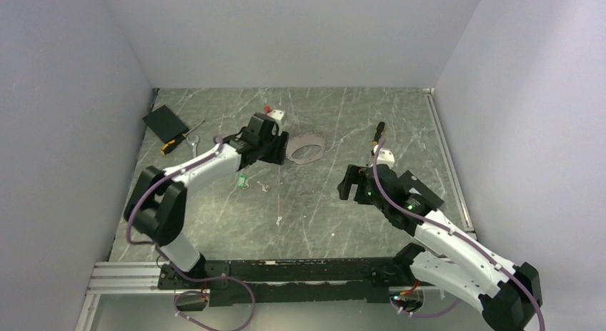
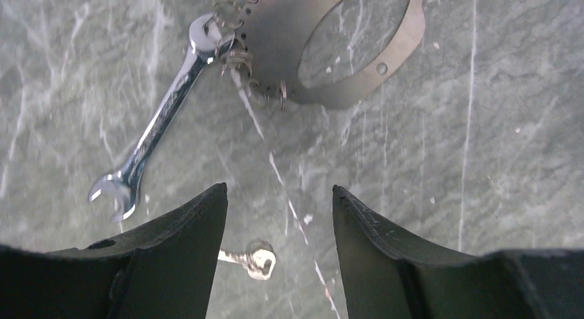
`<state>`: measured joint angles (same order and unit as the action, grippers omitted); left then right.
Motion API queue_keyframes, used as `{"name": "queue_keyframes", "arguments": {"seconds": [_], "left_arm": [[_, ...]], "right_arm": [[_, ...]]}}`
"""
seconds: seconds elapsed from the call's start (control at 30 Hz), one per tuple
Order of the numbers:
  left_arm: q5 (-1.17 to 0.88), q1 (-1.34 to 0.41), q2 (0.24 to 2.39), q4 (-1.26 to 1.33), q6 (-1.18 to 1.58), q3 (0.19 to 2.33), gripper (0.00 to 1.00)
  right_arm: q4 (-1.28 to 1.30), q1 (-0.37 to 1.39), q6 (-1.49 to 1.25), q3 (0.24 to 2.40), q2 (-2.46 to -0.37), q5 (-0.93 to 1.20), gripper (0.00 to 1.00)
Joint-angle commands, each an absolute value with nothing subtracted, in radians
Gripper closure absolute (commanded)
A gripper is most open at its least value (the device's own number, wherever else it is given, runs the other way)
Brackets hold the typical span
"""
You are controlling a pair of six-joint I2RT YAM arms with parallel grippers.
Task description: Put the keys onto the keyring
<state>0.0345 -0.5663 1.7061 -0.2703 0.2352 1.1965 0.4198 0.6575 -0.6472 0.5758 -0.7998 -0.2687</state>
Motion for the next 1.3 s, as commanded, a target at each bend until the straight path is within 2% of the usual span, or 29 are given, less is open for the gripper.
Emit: {"name": "queue_keyframes", "arguments": {"seconds": [0.0, 0.23, 0.37, 0.6, 0.73, 0.87, 1.27], "left_arm": [[-0.027, -0.568, 1.827, -0.290, 0.166, 1.333, 0.40], [-0.034, -0.568, 2.006, -0.294, 0.149, 1.434, 0.52], [-0.015, -0.567, 2.046, -0.312, 0.148, 1.468, 0.55], [-0.007, -0.570, 2.072, -0.320, 0.129, 1.479, 0.67], [-0.005, -0.571, 2.083, -0.334, 0.120, 1.494, 0.80], [-0.003, -0.574, 2.084, -0.353, 0.121, 1.503, 1.00], [-0.002, -0.683, 1.905, -0.314, 0.159, 1.301, 1.00]], "right_arm": [[0.432, 0.662, -0.633, 0.558, -0.740, -0.339, 0.06], [0.417, 0.661, -0.593, 0.557, -0.762, -0.344, 0.05], [0.407, 0.661, -0.591, 0.563, -0.795, -0.339, 0.05], [0.384, 0.661, -0.585, 0.553, -0.812, -0.331, 0.05], [0.394, 0.660, -0.583, 0.561, -0.818, -0.331, 0.05], [0.402, 0.661, -0.587, 0.565, -0.820, -0.334, 0.05], [0.423, 0.661, -0.623, 0.587, -0.834, -0.320, 0.05]]}}
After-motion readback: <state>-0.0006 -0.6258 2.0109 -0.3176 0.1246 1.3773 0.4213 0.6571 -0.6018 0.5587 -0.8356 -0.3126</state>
